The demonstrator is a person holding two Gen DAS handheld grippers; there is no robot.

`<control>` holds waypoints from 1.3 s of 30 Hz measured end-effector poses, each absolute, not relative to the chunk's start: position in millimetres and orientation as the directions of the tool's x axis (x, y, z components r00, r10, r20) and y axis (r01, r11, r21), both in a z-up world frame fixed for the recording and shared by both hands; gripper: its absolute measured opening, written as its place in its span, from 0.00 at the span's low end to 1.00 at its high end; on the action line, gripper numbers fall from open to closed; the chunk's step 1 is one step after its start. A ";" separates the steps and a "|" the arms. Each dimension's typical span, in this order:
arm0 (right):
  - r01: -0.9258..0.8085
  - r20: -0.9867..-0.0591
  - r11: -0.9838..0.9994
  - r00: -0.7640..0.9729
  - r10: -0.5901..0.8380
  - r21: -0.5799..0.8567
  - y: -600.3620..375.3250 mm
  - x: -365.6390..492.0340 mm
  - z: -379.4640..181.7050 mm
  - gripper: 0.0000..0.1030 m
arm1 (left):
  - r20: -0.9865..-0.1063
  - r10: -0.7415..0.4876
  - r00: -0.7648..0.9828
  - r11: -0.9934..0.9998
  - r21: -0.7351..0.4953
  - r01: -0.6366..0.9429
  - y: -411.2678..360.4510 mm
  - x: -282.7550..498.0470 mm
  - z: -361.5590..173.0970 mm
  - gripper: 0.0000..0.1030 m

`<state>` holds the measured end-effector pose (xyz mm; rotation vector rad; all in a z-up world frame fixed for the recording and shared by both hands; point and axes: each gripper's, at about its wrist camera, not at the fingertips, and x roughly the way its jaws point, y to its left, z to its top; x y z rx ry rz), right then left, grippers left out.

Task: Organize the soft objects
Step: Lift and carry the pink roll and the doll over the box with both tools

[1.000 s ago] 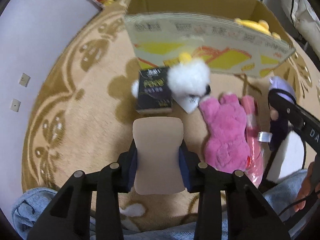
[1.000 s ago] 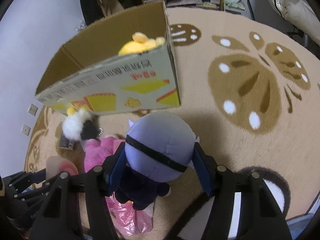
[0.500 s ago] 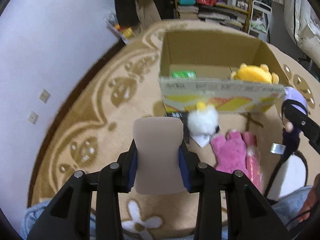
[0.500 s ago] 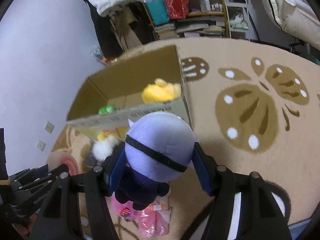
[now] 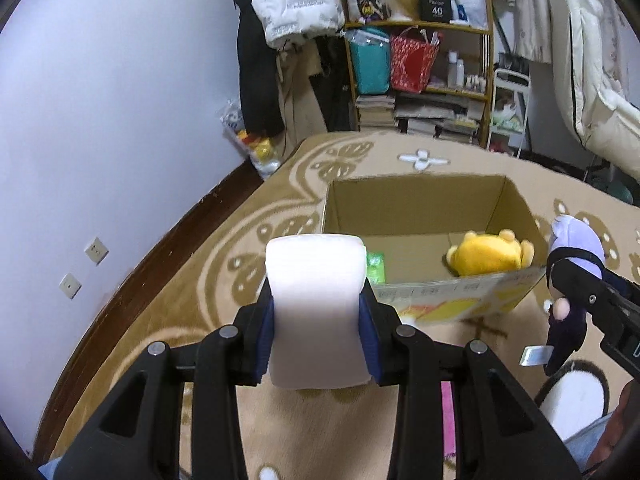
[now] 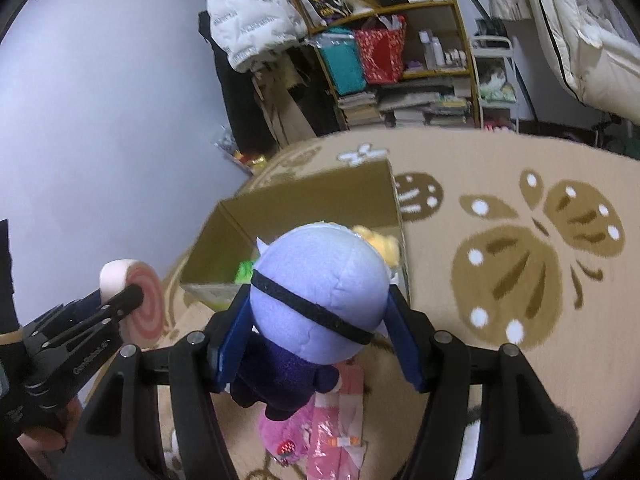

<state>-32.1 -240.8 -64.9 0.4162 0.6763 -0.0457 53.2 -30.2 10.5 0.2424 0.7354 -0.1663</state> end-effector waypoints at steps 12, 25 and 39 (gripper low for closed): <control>0.116 -0.532 0.954 0.845 0.050 0.275 -231.9 -23.5 -45.3 0.66 | -0.618 -0.089 0.781 0.959 0.159 0.236 -40.9 69.2 20.9 0.35; 0.091 -0.512 0.962 0.857 0.056 0.258 -234.7 8.3 -48.5 0.66 | -0.582 -0.110 0.806 0.944 0.193 0.269 -62.9 90.1 17.7 0.35; 0.081 -0.521 0.965 0.851 0.063 0.249 -241.6 44.2 -57.5 0.66 | -0.606 -0.133 0.784 0.948 0.153 0.279 -71.1 120.3 0.5 0.36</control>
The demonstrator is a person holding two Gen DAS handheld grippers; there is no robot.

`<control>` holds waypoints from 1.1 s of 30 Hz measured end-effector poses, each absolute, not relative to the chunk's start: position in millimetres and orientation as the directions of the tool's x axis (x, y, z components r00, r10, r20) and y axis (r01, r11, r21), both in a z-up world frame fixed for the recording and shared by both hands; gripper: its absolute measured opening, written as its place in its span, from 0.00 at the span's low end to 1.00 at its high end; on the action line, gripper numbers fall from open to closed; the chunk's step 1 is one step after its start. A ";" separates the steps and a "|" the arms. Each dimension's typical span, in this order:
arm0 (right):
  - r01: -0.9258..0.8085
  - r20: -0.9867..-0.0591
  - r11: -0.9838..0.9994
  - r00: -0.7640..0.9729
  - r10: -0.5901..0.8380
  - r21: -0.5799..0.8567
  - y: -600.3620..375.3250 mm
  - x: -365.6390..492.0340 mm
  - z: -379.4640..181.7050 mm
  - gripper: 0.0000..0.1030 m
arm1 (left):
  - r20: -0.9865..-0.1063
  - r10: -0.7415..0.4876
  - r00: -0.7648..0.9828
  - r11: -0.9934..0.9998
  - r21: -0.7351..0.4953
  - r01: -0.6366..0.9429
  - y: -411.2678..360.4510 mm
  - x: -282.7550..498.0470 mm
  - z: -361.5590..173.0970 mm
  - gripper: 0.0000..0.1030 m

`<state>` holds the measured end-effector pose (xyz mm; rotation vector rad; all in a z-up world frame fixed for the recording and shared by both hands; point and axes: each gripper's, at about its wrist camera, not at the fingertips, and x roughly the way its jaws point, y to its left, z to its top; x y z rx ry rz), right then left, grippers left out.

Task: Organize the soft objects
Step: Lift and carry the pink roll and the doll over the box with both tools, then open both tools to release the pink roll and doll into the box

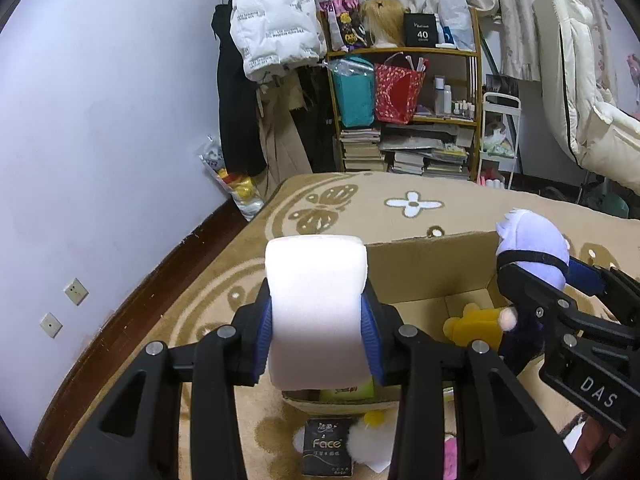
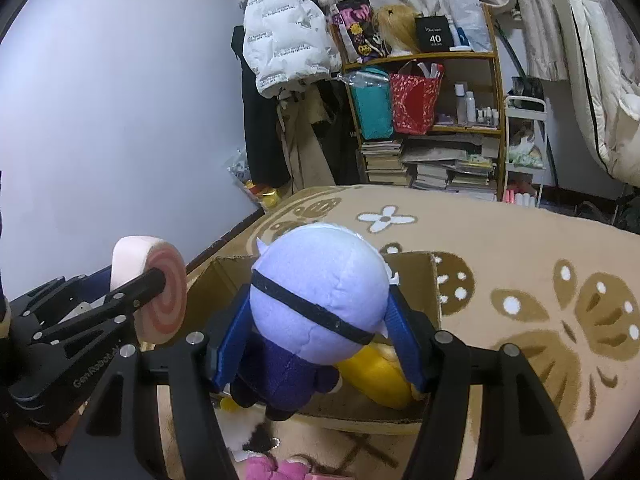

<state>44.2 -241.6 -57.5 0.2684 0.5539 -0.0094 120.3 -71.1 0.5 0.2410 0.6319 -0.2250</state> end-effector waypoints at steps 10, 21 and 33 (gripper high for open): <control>0.109 -0.541 0.955 0.839 0.060 0.276 -253.9 50.3 -68.9 0.67 | -0.637 -0.153 0.755 0.949 0.119 0.293 -74.7 129.1 -13.5 0.37; 0.131 -0.549 0.942 0.833 0.064 0.310 -260.4 53.2 -75.3 0.71 | -0.641 -0.118 0.758 0.956 0.132 0.261 -72.8 132.2 -20.2 0.61; 0.149 -0.549 0.961 0.836 0.004 0.234 -253.2 45.9 -69.3 0.95 | -0.641 -0.091 0.762 0.982 0.068 0.175 -45.7 132.2 -6.9 0.93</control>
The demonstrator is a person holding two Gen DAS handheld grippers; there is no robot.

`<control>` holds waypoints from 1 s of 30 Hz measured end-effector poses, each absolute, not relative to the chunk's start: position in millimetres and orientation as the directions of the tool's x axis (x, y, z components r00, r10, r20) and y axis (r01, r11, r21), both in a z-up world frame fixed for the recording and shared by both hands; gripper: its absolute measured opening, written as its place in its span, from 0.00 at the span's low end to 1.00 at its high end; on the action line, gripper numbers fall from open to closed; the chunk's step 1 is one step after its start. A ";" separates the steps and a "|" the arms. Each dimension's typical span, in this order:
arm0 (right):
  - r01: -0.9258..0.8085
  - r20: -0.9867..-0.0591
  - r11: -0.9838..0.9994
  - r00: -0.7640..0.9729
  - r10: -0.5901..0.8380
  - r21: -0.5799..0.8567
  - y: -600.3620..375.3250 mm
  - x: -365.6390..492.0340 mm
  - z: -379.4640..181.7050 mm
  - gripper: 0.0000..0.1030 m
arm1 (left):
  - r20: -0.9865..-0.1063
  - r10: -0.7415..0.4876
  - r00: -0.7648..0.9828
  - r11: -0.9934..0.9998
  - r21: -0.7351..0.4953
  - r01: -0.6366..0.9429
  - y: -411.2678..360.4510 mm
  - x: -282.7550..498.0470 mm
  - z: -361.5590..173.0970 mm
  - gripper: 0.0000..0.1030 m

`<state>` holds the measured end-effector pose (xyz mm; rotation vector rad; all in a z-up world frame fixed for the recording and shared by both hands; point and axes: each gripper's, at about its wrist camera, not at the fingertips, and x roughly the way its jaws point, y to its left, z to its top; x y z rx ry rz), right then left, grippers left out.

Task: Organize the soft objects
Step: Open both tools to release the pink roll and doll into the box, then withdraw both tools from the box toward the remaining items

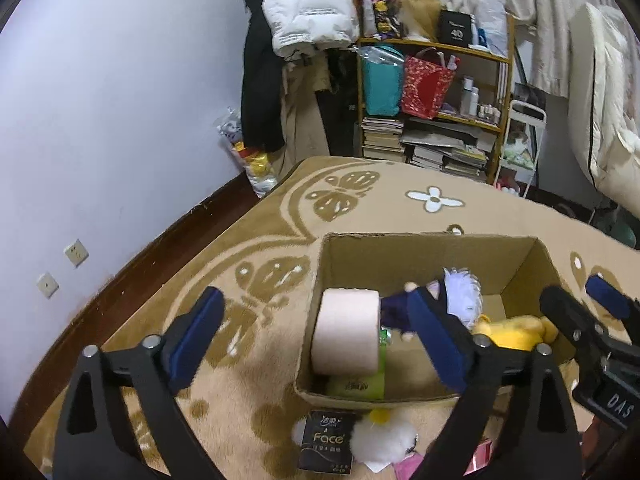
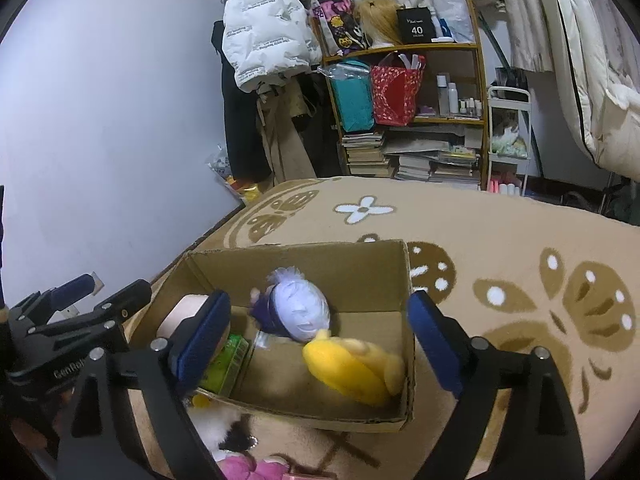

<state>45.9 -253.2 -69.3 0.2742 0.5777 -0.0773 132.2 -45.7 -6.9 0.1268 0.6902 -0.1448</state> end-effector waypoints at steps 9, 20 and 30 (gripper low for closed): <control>0.160 -0.558 0.964 0.830 -0.015 0.211 -249.0 34.7 -66.9 0.97 | -0.637 -0.012 0.771 0.986 0.120 0.114 -32.9 121.4 1.7 0.99; 0.164 -0.567 0.956 0.823 0.003 0.244 -245.5 9.5 -64.3 0.97 | -0.648 0.000 0.762 0.978 0.159 0.136 -21.7 88.8 7.9 0.99; 0.141 -0.579 0.960 0.815 0.025 0.240 -229.4 -9.6 -61.9 0.97 | -0.680 0.008 0.733 0.975 0.167 0.145 -11.8 67.1 6.9 0.99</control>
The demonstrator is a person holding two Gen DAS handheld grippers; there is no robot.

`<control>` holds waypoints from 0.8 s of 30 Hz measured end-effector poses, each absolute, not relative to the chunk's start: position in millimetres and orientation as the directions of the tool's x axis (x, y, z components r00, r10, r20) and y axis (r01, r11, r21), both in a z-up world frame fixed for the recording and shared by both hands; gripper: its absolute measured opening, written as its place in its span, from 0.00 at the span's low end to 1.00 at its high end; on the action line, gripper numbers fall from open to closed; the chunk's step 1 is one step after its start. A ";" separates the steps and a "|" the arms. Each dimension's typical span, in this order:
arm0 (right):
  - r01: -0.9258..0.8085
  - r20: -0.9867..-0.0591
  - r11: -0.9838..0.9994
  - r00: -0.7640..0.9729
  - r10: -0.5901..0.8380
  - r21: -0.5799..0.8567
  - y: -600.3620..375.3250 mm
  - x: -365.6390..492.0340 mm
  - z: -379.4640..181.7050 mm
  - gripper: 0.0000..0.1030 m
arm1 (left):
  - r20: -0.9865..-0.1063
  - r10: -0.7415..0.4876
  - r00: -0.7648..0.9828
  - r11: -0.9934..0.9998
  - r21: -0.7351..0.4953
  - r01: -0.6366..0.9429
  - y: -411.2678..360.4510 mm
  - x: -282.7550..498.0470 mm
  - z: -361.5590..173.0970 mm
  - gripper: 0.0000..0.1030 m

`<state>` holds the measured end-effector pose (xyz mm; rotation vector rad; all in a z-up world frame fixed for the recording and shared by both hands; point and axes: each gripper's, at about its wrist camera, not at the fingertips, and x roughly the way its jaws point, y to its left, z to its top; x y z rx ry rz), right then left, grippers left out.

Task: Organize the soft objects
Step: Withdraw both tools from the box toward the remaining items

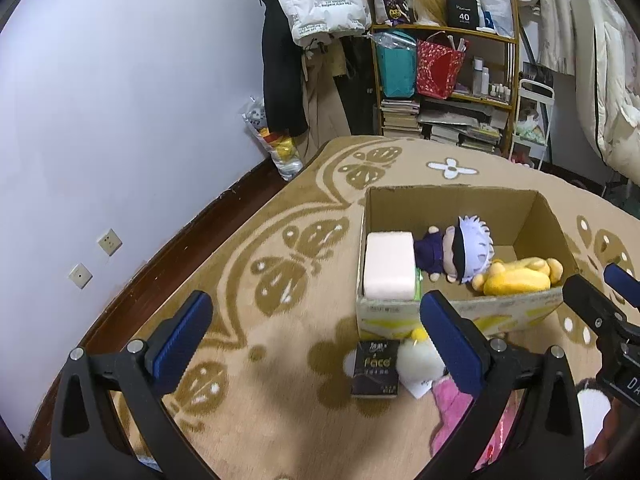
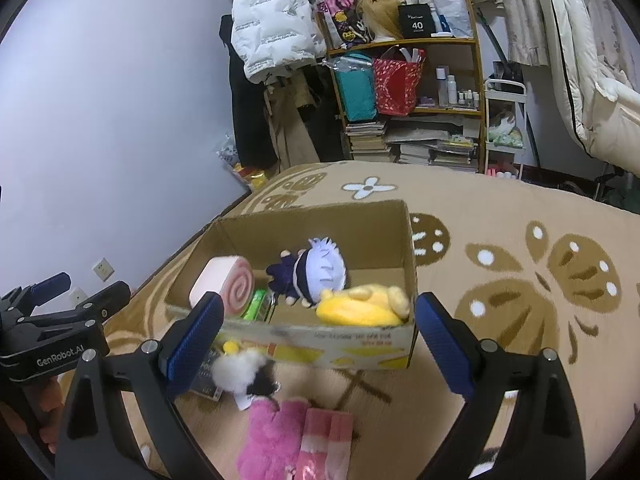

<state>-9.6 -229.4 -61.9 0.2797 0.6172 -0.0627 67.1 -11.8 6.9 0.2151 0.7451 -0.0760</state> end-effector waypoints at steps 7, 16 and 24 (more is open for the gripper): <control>0.134 -0.604 0.954 0.795 0.058 0.268 -225.3 -19.8 -67.0 0.97 | -0.703 0.026 0.711 0.970 0.189 0.151 -9.8 60.6 1.9 0.99; 0.148 -0.635 0.951 0.770 0.063 0.273 -224.6 -28.8 -74.6 0.97 | -0.747 0.054 0.662 0.965 0.209 0.158 -6.5 59.8 -13.0 0.99; 0.136 -0.689 0.962 0.722 0.068 0.237 -213.9 -25.5 -88.4 0.97 | -0.797 0.074 0.599 0.962 0.216 0.168 -6.7 68.0 -32.9 0.99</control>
